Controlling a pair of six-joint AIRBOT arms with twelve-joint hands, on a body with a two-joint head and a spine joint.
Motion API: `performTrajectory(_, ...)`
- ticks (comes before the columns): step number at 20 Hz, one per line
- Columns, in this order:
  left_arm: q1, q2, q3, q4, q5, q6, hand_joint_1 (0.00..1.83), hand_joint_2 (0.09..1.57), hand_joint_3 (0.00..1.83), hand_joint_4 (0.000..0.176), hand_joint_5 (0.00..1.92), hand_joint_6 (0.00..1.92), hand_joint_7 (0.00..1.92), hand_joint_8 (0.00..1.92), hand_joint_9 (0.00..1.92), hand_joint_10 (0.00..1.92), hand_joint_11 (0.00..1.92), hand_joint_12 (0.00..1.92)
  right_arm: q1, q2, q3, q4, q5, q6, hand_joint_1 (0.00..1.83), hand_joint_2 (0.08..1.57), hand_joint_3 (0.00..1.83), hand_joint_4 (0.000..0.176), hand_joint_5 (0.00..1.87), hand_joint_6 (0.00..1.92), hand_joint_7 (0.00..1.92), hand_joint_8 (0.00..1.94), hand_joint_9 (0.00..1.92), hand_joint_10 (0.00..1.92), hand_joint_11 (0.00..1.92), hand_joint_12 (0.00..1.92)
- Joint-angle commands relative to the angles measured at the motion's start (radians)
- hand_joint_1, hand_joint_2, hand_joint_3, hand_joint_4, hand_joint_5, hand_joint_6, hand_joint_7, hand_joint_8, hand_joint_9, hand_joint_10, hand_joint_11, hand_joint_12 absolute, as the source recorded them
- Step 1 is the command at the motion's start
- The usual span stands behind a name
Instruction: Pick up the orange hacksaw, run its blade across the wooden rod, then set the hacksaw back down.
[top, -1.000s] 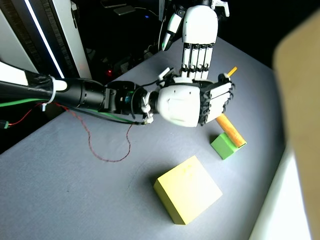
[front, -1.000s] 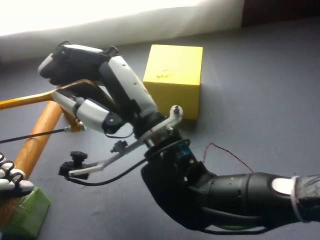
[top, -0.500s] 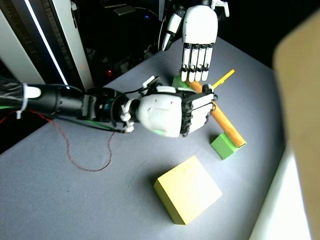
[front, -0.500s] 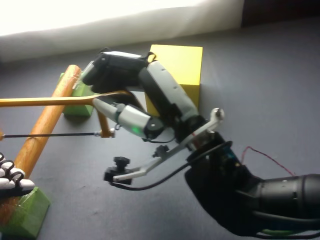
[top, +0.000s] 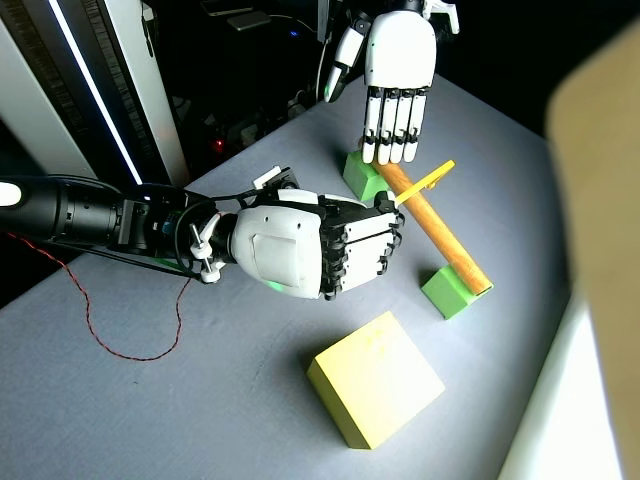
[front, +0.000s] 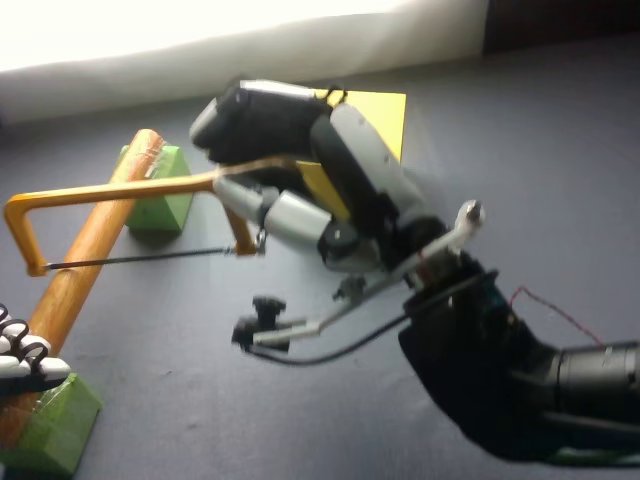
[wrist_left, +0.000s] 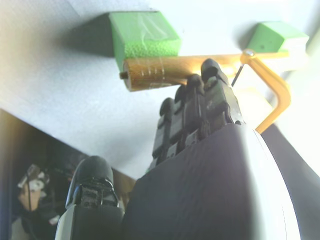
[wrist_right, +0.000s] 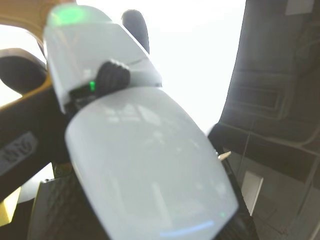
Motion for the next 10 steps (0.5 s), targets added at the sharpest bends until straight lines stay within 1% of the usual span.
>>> performTrajectory(1, -0.010, 0.003, 0.008, -0.016, -0.012, 0.001, 0.00, 1.26, 0.00, 0.000, 0.04, 0.01, 0.04, 0.01, 0.03, 0.01, 0.02, 0.08, 0.027, 0.018, -0.007, -0.053, 0.129, 0.029, 1.49, 1.14, 0.00, 0.000, 0.77, 1.10, 0.79, 1.13, 0.98, 1.05, 0.84, 1.58)
performTrajectory(3, -0.010, 0.002, 0.009, -0.016, -0.012, 0.001, 0.00, 1.26, 0.00, 0.000, 0.04, 0.00, 0.05, 0.01, 0.03, 0.01, 0.01, 0.08, 0.045, 0.050, -0.026, -0.052, 0.147, 0.022, 1.48, 1.14, 0.00, 0.000, 0.77, 1.09, 0.80, 1.13, 0.95, 1.10, 0.85, 1.59)
performTrajectory(4, -0.009, 0.002, 0.009, -0.016, -0.012, 0.001, 0.00, 1.25, 0.00, 0.000, 0.05, 0.00, 0.06, 0.00, 0.04, 0.00, 0.00, 0.13, 0.052, 0.075, -0.050, -0.045, 0.156, 0.014, 1.48, 1.14, 0.00, 0.000, 0.77, 1.09, 0.79, 1.14, 0.95, 1.10, 0.85, 1.59)
performTrajectory(5, -0.009, 0.001, 0.010, -0.016, -0.012, 0.001, 0.00, 1.26, 0.00, 0.000, 0.06, 0.00, 0.06, 0.00, 0.04, 0.00, 0.00, 0.13, 0.053, 0.093, -0.071, -0.035, 0.163, 0.006, 1.48, 1.14, 0.00, 0.000, 0.76, 1.09, 0.81, 1.13, 0.95, 1.10, 0.85, 1.60)
performTrajectory(8, -0.011, 0.000, 0.011, -0.018, -0.013, 0.001, 0.00, 1.26, 0.00, 0.000, 0.05, 0.00, 0.07, 0.00, 0.05, 0.00, 0.00, 0.14, 0.046, 0.184, -0.176, -0.002, 0.182, -0.028, 1.49, 1.14, 0.00, 0.000, 0.78, 1.07, 0.82, 1.10, 0.98, 1.05, 0.86, 1.58)
performTrajectory(9, -0.011, 0.000, 0.011, -0.030, -0.013, 0.001, 0.00, 1.27, 0.00, 0.000, 0.05, 0.00, 0.05, 0.00, 0.04, 0.00, 0.00, 0.11, 0.035, 0.217, -0.210, -0.002, 0.186, -0.028, 1.49, 1.13, 0.00, 0.000, 0.79, 1.07, 0.83, 1.08, 0.98, 1.04, 0.86, 1.57)
performTrajectory(10, -0.012, -0.001, 0.012, -0.031, -0.012, 0.002, 0.00, 1.27, 0.00, 0.000, 0.06, 0.00, 0.06, 0.00, 0.04, 0.00, 0.00, 0.12, 0.017, 0.248, -0.244, 0.004, 0.203, -0.032, 1.49, 1.13, 0.00, 0.000, 0.79, 1.06, 0.82, 1.09, 0.99, 1.04, 0.86, 1.57)
